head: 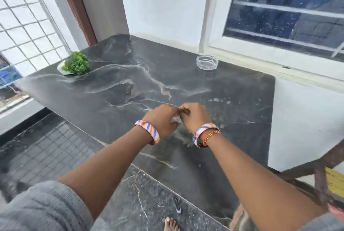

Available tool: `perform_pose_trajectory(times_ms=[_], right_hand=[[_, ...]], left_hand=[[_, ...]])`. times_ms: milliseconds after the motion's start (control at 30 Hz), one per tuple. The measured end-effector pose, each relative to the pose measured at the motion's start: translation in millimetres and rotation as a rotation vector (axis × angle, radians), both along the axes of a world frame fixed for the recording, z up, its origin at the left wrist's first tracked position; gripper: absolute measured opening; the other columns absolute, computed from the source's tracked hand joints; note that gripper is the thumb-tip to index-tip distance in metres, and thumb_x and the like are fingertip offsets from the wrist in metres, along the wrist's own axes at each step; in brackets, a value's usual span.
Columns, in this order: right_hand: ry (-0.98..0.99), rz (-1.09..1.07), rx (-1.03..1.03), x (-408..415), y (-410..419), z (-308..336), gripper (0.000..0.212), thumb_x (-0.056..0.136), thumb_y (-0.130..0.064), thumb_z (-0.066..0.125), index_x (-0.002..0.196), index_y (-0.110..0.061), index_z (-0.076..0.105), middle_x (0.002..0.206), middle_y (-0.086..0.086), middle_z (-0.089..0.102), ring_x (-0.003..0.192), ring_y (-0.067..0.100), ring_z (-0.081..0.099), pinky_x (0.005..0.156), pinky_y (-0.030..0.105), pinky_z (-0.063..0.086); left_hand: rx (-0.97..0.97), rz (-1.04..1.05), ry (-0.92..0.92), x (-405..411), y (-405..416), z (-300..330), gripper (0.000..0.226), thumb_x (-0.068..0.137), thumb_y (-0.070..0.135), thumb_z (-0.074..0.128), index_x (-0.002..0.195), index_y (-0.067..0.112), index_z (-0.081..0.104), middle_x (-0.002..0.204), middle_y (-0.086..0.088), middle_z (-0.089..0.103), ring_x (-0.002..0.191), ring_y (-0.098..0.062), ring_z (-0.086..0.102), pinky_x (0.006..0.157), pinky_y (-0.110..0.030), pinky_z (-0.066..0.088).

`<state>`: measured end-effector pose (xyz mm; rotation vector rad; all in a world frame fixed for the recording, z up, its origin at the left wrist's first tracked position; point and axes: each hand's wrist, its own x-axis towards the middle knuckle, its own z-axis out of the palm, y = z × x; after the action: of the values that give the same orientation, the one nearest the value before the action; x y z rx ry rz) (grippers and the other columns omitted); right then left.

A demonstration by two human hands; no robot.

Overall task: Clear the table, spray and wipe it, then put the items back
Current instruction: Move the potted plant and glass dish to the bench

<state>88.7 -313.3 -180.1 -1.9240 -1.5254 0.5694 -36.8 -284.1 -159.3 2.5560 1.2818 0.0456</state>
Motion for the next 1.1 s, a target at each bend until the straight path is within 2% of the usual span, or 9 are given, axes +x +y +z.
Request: perform_pose_trajectory(times_ms=[133,333,433,567,667,800,867,1000,1100], right_hand=[[0.032,0.045,0.011,-23,68,5,0.023,0.085,-0.007,0.052,0.09,-0.014,0.073,0.089,0.012,0.073,0.081,0.027,0.062,0.063,0.025,0.039],[0.056,0.101,0.032,-62,149,6,0.022,0.083,-0.005,0.054,0.091,-0.011,0.074,0.091,0.011,0.074,0.087,0.028,0.066,0.075,0.033,0.052],[0.067,0.106,0.026,-85,188,0,0.02,0.084,-0.006,0.057,0.094,-0.012,0.073,0.093,0.009,0.074,0.086,0.023,0.067,0.079,0.031,0.053],[0.104,0.091,0.011,-125,238,-5,0.019,0.085,-0.004,0.056,0.093,-0.011,0.072,0.093,0.007,0.073,0.077,0.014,0.06,0.079,0.026,0.051],[0.105,0.047,-0.007,-159,273,-5,0.021,0.085,-0.005,0.055,0.094,-0.011,0.073,0.092,0.004,0.073,0.077,0.013,0.059,0.071,0.018,0.043],[0.101,-0.004,-0.009,-206,324,-4,0.02,0.082,-0.006,0.056,0.089,-0.014,0.073,0.09,0.006,0.074,0.086,0.024,0.066,0.081,0.033,0.053],[0.091,-0.027,0.0,-221,341,-3,0.02,0.081,-0.006,0.056,0.087,-0.015,0.073,0.089,0.005,0.074,0.086,0.025,0.067,0.08,0.034,0.054],[0.065,-0.034,-0.029,-235,362,-8,0.02,0.083,-0.004,0.056,0.089,-0.011,0.073,0.091,0.006,0.074,0.084,0.022,0.066,0.077,0.029,0.053],[0.075,-0.105,-0.035,-227,368,-13,0.02,0.083,-0.006,0.055,0.087,-0.015,0.073,0.092,0.004,0.073,0.084,0.022,0.066,0.078,0.035,0.055]], left_hand=[[0.004,0.04,0.012,-20,65,-1,0.042,0.087,0.026,0.052,0.128,0.019,0.048,0.124,-0.01,0.052,0.116,-0.03,0.052,0.092,-0.043,0.048],[0.07,0.126,0.029,-65,143,3,0.046,0.081,0.011,0.05,0.126,0.022,0.052,0.133,-0.004,0.047,0.123,-0.026,0.045,0.092,-0.041,0.049],[0.183,0.158,0.111,-106,188,5,0.042,0.08,0.01,0.051,0.12,0.021,0.056,0.14,-0.005,0.042,0.129,-0.027,0.039,0.099,-0.038,0.041],[0.362,0.392,0.176,-170,255,19,0.04,0.079,0.008,0.051,0.119,0.013,0.056,0.138,-0.015,0.042,0.13,-0.035,0.033,0.099,-0.045,0.038],[0.291,0.548,0.246,-221,312,31,0.04,0.081,0.008,0.048,0.121,0.003,0.05,0.128,-0.024,0.047,0.126,-0.041,0.036,0.096,-0.048,0.041],[-0.013,0.391,0.435,-279,382,21,0.065,0.074,0.006,0.06,0.133,0.003,0.036,0.127,-0.024,0.052,0.12,-0.042,0.048,0.098,-0.047,0.045],[-0.094,0.296,0.459,-290,396,16,0.075,0.069,0.006,0.068,0.136,0.006,0.034,0.127,-0.022,0.054,0.118,-0.038,0.053,0.094,-0.047,0.049],[-0.001,0.151,0.436,-295,413,5,0.059,0.065,0.014,0.069,0.12,0.012,0.049,0.112,-0.014,0.063,0.105,-0.032,0.061,0.084,-0.039,0.055],[-0.03,0.125,0.282,-282,428,6,0.055,0.055,0.021,0.072,0.108,0.014,0.058,0.103,-0.011,0.067,0.095,-0.031,0.064,0.079,-0.037,0.056]])
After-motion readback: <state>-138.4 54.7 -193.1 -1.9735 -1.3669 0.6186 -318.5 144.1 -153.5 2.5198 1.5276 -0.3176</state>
